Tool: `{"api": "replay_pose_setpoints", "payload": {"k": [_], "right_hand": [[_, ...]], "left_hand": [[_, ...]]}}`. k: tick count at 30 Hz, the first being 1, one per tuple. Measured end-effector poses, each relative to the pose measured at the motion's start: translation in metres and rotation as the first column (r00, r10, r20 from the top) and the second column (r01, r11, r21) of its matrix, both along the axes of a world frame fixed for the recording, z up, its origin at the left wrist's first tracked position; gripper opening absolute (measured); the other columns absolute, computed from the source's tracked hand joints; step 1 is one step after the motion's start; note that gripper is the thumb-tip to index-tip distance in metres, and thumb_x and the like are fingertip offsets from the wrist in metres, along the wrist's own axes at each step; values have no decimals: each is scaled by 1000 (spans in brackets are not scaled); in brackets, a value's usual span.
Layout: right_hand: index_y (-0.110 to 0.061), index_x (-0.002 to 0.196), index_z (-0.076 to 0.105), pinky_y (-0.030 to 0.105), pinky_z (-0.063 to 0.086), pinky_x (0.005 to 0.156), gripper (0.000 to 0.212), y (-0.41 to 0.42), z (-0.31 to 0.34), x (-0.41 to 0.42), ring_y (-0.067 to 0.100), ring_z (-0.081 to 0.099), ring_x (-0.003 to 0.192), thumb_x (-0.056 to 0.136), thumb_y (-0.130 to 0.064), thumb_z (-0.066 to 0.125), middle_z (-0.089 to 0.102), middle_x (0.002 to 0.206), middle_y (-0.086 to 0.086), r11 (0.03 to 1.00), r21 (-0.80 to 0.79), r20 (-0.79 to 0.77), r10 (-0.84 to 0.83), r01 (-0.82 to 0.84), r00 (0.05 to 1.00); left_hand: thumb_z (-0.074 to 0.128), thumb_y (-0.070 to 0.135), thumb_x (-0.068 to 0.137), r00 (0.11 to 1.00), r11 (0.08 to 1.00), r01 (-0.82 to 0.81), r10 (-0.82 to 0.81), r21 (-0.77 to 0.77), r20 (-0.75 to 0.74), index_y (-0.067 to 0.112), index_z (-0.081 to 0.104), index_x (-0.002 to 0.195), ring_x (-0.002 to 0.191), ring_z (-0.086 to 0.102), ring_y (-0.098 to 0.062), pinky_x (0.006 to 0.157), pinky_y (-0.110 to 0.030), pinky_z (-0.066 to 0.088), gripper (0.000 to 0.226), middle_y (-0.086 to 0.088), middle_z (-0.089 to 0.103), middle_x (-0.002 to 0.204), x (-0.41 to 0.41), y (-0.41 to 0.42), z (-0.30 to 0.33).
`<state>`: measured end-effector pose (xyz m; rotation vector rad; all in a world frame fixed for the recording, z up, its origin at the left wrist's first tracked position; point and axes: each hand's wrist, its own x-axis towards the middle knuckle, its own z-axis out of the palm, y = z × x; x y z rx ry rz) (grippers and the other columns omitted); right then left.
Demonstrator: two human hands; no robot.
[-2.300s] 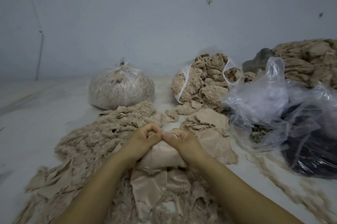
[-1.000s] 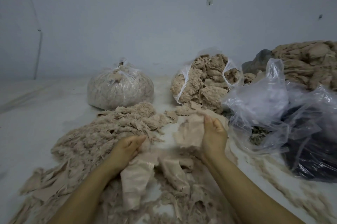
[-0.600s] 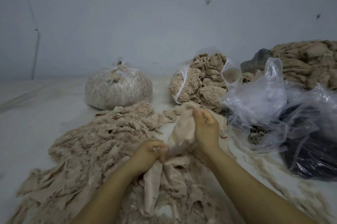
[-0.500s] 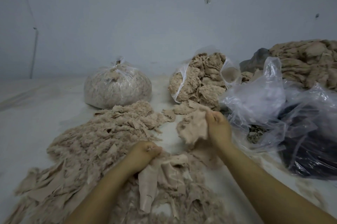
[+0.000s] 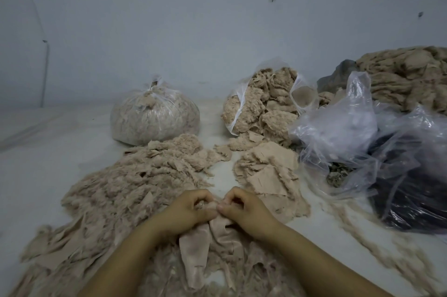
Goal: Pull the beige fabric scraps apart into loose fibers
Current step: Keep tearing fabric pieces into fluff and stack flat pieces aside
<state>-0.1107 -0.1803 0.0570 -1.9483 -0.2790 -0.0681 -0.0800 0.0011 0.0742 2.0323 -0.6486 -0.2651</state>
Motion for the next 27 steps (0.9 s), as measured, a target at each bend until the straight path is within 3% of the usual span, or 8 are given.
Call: {"api": "replay_pose_setpoints", "payload": {"k": [2,5,10,14,16,18,21,27], "right_hand": [[-18,80,51,18,39,56,21,3,0,-3,0,47,59,85,-21,71,51,65,-11,983,185,-2,19,-19,1000],[-17,82,56,21,36,51,14,7,3,-1,11,44,56,89,-22,66,50,61,0,937,349,-21,1,6,1000],[-19,79,59,19,39,46,14,-1,-1,0,10,50,51,89,-26,65,61,58,-6,936,342,-54,-66,80,996],[-35,75,64,25,33,48,16,-11,-4,2,18,39,51,90,-32,62,49,64,11,964,245,-37,-94,100,995],[-35,82,64,25,34,49,7,-7,0,2,16,41,51,85,-42,65,48,63,8,971,236,-37,-38,46,999],[-36,99,62,21,44,60,28,-3,2,5,10,56,64,75,-49,70,60,71,-4,982,185,-31,53,-46,998],[-29,91,63,12,44,63,17,4,1,8,-2,58,65,80,-31,75,63,70,-19,983,94,-29,158,-155,987],[-18,76,67,16,44,56,14,0,-4,1,6,53,46,90,-16,65,58,48,-6,984,144,-27,111,-106,993]], "left_hand": [[67,8,86,990,985,17,-41,-174,-132,3,65,91,78,59,-13,73,-26,47,7,-6,64,83,-4,0,4],[62,17,88,979,951,-74,11,-301,-205,7,65,75,60,56,-9,56,-20,46,17,0,62,65,-8,-5,8],[51,16,96,961,902,-274,249,-335,-118,10,54,66,57,47,-12,54,-22,39,30,0,51,59,-1,2,14],[50,19,97,951,891,-296,308,-345,-22,13,45,65,53,38,-6,50,-20,32,33,7,40,56,5,11,20],[49,22,97,952,875,-292,305,-387,-31,12,47,67,52,40,-6,49,-19,34,31,6,42,56,5,11,23],[49,25,96,962,891,-265,273,-368,-33,5,51,73,57,43,-10,50,-19,37,31,0,45,61,4,9,28],[49,21,97,958,900,-269,287,-342,2,3,52,74,59,43,-13,52,-21,38,30,-3,45,62,5,7,33],[48,17,97,807,750,-534,589,-390,29,-5,54,77,62,42,-17,52,-21,35,30,-10,46,69,18,20,36]]}}
